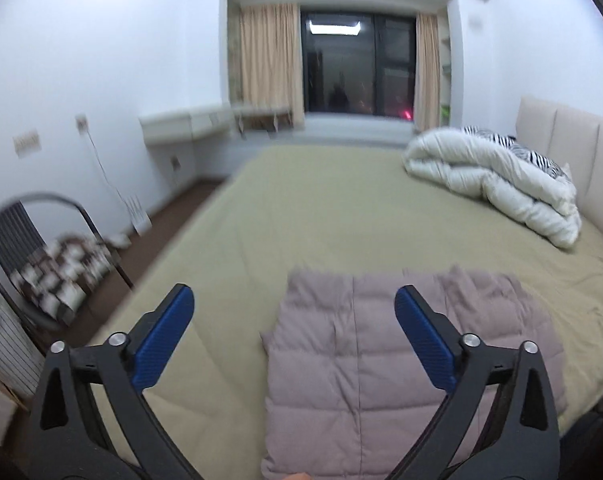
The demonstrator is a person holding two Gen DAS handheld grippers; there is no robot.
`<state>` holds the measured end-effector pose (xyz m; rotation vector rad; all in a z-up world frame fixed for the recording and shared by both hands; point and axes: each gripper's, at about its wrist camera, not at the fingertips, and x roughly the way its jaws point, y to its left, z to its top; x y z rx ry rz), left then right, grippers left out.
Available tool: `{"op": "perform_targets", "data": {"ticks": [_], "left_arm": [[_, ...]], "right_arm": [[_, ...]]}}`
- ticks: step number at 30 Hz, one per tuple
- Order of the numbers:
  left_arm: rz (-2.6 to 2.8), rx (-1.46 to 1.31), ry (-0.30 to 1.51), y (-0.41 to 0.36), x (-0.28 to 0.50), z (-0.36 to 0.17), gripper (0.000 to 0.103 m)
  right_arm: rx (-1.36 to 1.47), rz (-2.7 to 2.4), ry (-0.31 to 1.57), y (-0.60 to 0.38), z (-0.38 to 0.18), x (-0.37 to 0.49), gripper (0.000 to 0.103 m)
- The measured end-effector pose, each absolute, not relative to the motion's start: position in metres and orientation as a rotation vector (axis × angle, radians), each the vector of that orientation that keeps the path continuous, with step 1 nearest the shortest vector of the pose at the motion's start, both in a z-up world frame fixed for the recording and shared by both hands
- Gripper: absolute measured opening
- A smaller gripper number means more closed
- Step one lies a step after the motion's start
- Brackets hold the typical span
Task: Fold large clothes
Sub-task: 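Release the coat and raise both tools away from it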
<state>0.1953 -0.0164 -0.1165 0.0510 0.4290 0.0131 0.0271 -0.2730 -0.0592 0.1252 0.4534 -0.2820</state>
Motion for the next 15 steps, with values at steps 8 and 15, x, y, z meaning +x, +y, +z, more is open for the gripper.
{"op": "perform_targets", "data": {"ticks": [8,15], "left_arm": [[0.055,0.12,0.181,-0.045,0.106,-0.025,0.103],[0.017,0.117,0.3,-0.062,0.088,-0.019,0.103]], "right_arm": [[0.046,-0.25,0.436,-0.233,0.003,0.002,0.103],[0.076,-0.216,0.483,-0.206,0.024,-0.012,0.103]]}}
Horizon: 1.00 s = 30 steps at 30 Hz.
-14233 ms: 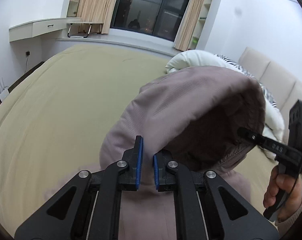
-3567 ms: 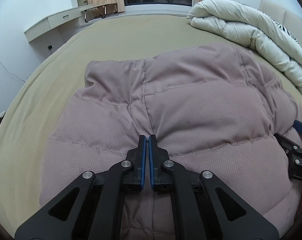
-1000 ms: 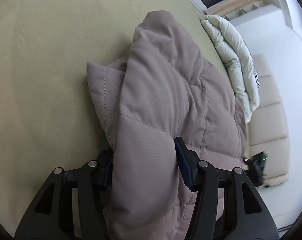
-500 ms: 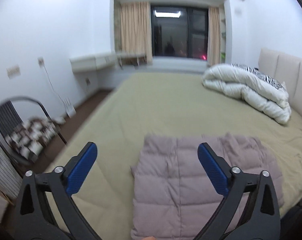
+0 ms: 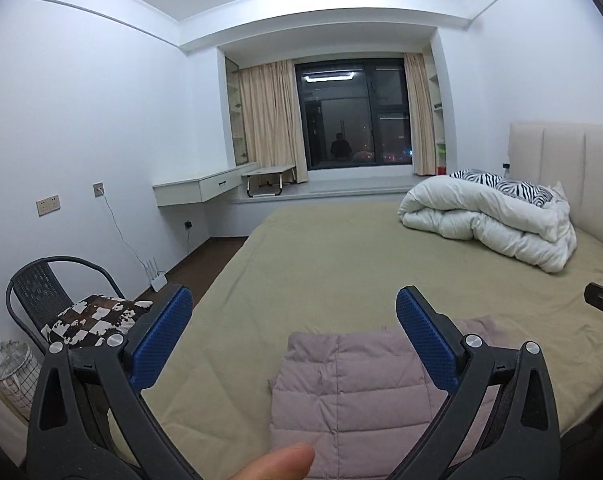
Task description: Fold large clothes
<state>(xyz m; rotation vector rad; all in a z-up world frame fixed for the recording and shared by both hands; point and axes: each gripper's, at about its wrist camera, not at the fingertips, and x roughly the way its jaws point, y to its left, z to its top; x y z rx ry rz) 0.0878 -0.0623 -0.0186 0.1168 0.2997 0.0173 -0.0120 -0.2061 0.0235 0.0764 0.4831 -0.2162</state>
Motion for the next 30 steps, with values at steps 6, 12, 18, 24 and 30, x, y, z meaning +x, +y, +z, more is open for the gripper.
{"op": "perform_targets", "data": {"ticks": [6,12,18,24,30], "left_arm": [[-0.003,0.117,0.612,-0.067,0.119,-0.086,0.103],[0.025,0.116,0.836,-0.072,0.141,-0.161,0.103],[0.019,0.122,0.908,-0.056,0.159,-0.201,0.103],[-0.002,0.124,0.913,-0.053,0.158,-0.206,0.103],[-0.009,0.122,0.921,-0.049,0.154,-0.198,0.103]], "right_arm": [[0.124,-0.222,0.68,-0.183,-0.018,0.006,0.103],[0.09,-0.249,0.84,-0.169,-0.071,0.024,0.103],[0.078,-0.241,0.885,-0.16,-0.09,0.026,0.103],[0.064,-0.23,0.896,-0.156,-0.093,0.026,0.103],[0.062,-0.228,0.902,-0.156,-0.094,0.026,0.103]]}}
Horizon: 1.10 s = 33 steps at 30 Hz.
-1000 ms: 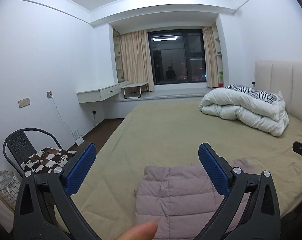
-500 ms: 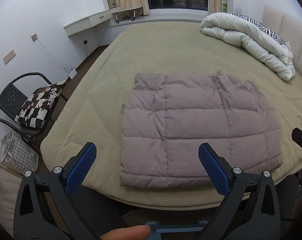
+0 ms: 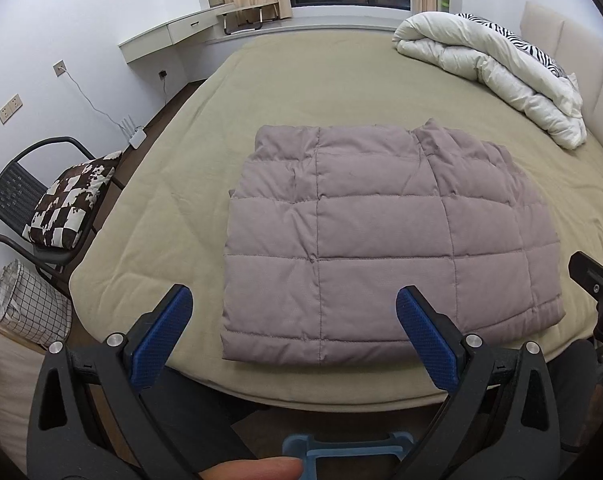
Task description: Fold large clothes
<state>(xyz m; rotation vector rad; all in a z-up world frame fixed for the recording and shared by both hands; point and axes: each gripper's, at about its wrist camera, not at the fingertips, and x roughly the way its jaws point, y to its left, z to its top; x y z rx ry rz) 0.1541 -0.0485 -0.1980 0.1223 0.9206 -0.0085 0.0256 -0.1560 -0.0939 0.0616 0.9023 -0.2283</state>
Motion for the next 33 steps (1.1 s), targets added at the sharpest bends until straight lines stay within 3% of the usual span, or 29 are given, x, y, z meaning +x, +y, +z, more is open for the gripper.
{"op": "perform_targets", "data": {"ticks": [33], "left_arm": [[-0.002,0.114,0.948,-0.032,0.164,-0.204,0.103]], "right_arm": [[0.059,-0.211,0.931,-0.157,-0.105,0.03,0.103]]}}
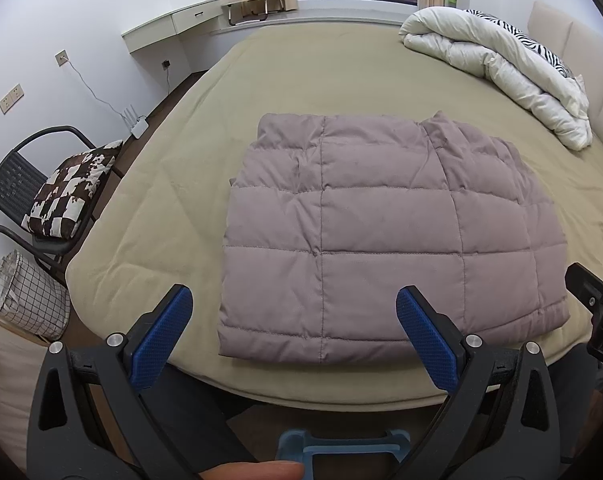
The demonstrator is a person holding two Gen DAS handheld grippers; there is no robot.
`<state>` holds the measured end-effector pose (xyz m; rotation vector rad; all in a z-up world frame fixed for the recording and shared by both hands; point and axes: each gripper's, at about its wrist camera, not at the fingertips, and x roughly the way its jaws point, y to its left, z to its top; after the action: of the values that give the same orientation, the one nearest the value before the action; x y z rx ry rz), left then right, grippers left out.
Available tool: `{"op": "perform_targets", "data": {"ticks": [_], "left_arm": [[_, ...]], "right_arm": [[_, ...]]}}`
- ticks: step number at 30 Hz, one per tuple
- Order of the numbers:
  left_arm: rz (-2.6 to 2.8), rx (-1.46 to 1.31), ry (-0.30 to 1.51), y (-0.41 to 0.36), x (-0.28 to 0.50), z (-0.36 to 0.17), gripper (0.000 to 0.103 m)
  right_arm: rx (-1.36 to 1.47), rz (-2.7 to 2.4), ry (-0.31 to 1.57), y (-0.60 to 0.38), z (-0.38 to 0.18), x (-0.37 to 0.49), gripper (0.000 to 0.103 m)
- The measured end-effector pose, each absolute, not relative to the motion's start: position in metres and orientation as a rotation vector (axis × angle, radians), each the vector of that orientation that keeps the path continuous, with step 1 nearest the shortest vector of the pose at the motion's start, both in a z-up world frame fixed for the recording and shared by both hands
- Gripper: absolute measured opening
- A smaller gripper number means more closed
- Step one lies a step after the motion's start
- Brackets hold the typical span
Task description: Fold large clothes
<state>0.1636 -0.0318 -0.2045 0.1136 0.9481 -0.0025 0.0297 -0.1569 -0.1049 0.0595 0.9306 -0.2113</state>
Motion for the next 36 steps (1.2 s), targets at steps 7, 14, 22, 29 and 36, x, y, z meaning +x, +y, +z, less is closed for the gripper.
{"op": "perform_targets", "data": {"ticks": [7,14,22,29,36], "left_arm": [[-0.007,0.118,0.954,-0.0294,0.1656,-0.2072,0.103],[-0.013,0.119,0.959,-0.0282,0.1661,-0.209,0.103],[-0.016,0.12,0.963,-0.0278,0.1662,-0.2108,0.103],[-0.016,0.12,0.963,-0.0276,0.1659,-0.2107,0.103],[-0.018,0.119,0.963,-0.0273,0.166,-0.2105,0.103]], "right_arm": [[0.059,-0.214,0.932,-0.1557,-0.1057,0.0301,0.103],[0.06,-0.211,0.933,-0.1556,-0.1076,0.0308,0.103],[0.06,-0.212,0.932,-0.1537,-0.1084,0.0305,0.103],[0.059,-0.212,0.933,-0.1534,-0.1078,0.03,0.103],[0.057,-0.21,0.931,-0.1516,-0.1095,0.0302,0.103]]}}
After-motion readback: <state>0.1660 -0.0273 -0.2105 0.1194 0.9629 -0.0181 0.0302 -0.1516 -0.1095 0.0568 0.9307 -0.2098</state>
